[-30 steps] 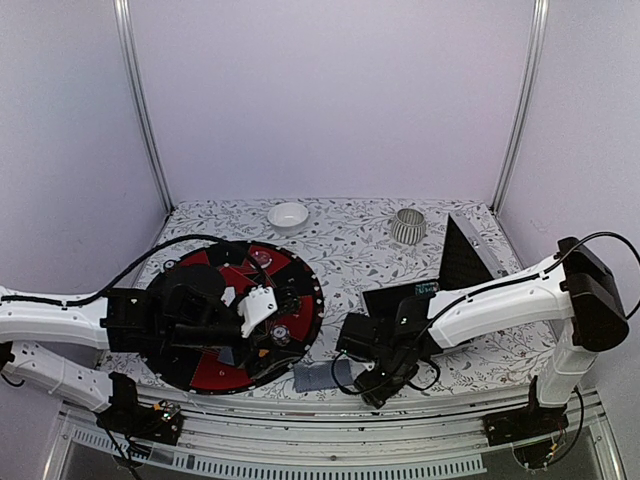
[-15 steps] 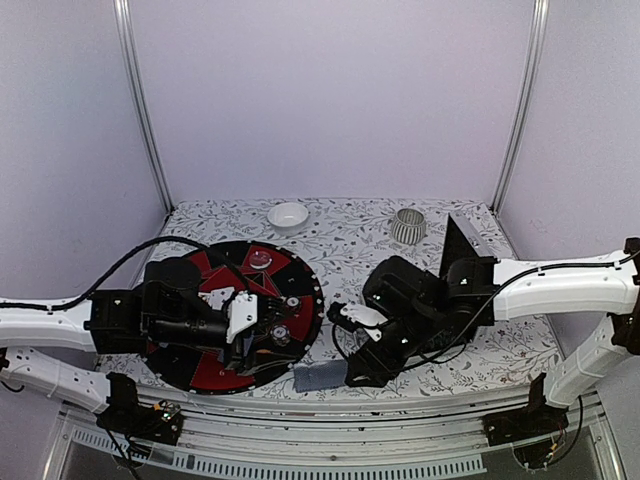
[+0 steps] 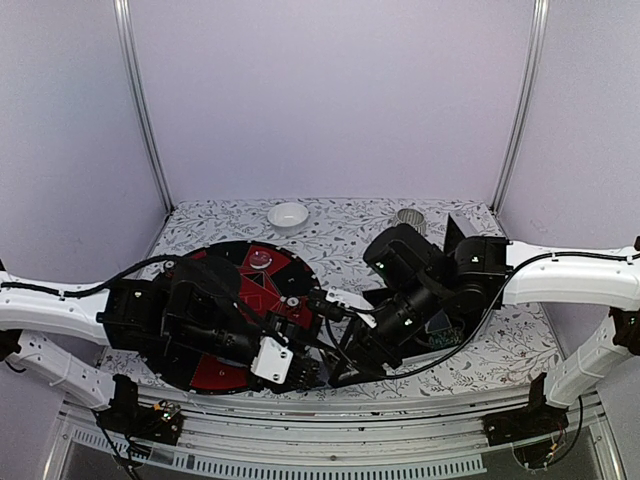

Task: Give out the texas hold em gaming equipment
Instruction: Pass from the right arm to the left

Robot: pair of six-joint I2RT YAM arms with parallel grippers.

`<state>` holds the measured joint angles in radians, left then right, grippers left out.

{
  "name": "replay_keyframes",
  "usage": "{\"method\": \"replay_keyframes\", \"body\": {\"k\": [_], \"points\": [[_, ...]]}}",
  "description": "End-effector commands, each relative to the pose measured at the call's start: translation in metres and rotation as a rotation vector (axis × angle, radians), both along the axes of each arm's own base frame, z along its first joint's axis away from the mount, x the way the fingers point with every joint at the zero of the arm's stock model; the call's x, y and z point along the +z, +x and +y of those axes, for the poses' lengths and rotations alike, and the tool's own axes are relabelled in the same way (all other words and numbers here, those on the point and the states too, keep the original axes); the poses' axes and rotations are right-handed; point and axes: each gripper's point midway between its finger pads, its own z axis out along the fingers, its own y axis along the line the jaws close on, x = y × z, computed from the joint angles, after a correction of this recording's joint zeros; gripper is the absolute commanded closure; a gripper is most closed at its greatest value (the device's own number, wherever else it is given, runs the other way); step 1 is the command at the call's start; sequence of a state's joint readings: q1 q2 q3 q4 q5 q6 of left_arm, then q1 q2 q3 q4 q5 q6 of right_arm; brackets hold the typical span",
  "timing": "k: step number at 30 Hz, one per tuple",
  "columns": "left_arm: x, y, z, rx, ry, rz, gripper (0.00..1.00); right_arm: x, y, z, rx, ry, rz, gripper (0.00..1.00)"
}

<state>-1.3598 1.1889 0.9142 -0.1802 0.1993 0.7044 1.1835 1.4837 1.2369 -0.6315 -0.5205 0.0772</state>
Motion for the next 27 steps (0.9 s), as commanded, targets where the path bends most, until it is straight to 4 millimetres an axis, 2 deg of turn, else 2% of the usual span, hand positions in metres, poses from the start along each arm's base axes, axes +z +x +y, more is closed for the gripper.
{"method": "replay_keyframes", "body": {"k": [1,5,12,20,23,27], "points": [[-0.002,-0.014,0.013,-0.074,0.026,-0.035,0.49,0.026,-0.011,0.005,0.086,0.096,0.010,0.68],[0.000,-0.003,0.012,-0.040,0.021,-0.104,0.48,0.030,-0.016,0.007,0.117,0.111,0.027,0.69],[-0.018,0.004,0.003,-0.044,0.134,-0.138,0.54,0.035,-0.017,0.011,0.138,0.128,0.031,0.69],[-0.011,0.007,-0.003,-0.030,0.110,-0.152,0.62,0.025,-0.015,0.014,0.156,0.103,0.015,0.69],[-0.012,0.006,-0.003,-0.033,0.113,-0.146,0.71,0.025,-0.014,0.015,0.158,0.100,0.012,0.70],[-0.014,0.004,-0.003,-0.040,0.117,-0.132,0.98,0.024,-0.013,0.015,0.151,0.097,0.004,0.70]]}}
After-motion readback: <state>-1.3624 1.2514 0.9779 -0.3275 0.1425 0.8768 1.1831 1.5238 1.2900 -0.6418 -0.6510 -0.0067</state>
